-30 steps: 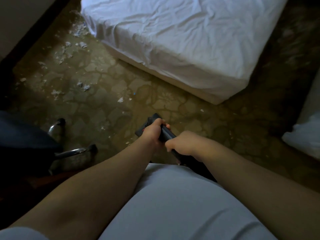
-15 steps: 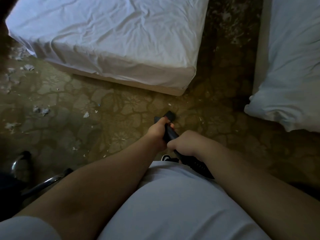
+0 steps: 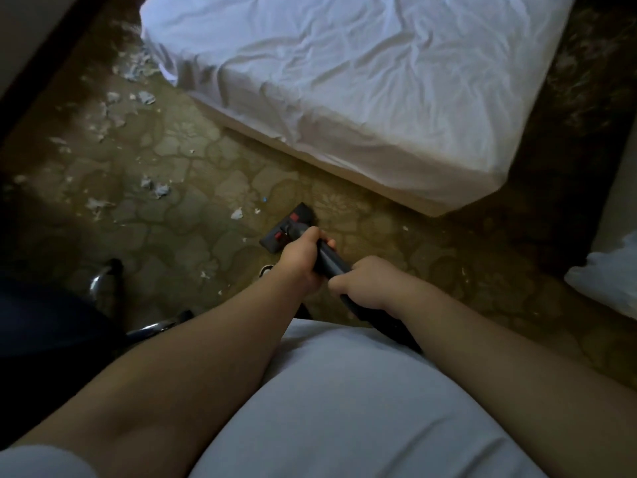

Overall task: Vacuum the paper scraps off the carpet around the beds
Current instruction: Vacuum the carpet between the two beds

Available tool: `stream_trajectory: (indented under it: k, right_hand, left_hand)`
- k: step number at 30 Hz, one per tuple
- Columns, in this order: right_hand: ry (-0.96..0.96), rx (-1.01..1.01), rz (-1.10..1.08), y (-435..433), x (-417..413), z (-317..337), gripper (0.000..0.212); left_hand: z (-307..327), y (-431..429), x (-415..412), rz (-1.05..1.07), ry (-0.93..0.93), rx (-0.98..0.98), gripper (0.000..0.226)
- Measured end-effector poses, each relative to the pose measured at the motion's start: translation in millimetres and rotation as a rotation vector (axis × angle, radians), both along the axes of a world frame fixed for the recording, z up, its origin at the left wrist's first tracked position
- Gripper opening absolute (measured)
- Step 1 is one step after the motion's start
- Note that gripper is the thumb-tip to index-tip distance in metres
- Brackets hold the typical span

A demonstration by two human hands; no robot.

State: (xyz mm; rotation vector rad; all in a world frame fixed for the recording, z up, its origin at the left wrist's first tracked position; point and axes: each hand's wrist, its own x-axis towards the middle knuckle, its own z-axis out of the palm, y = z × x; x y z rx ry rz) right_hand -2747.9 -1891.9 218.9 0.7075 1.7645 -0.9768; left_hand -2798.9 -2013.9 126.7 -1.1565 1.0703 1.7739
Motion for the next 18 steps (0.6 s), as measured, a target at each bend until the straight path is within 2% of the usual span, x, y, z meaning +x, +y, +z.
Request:
stream_trajectory:
  k: [8, 18]
  right_hand:
    - [0.049, -0.048, 0.042, -133.1, -106.4, -11.6, 0.031]
    - [0.038, -0.083, 0.094, -203.3, -166.6, -23.1, 0.035]
  left_hand:
    - [-4.1, -139.9, -102.9, 0.028, 0.048, -0.072, 0.013]
    - [-10.6, -213.7, -155.9, 0.118, 0.028, -0.087, 0.010]
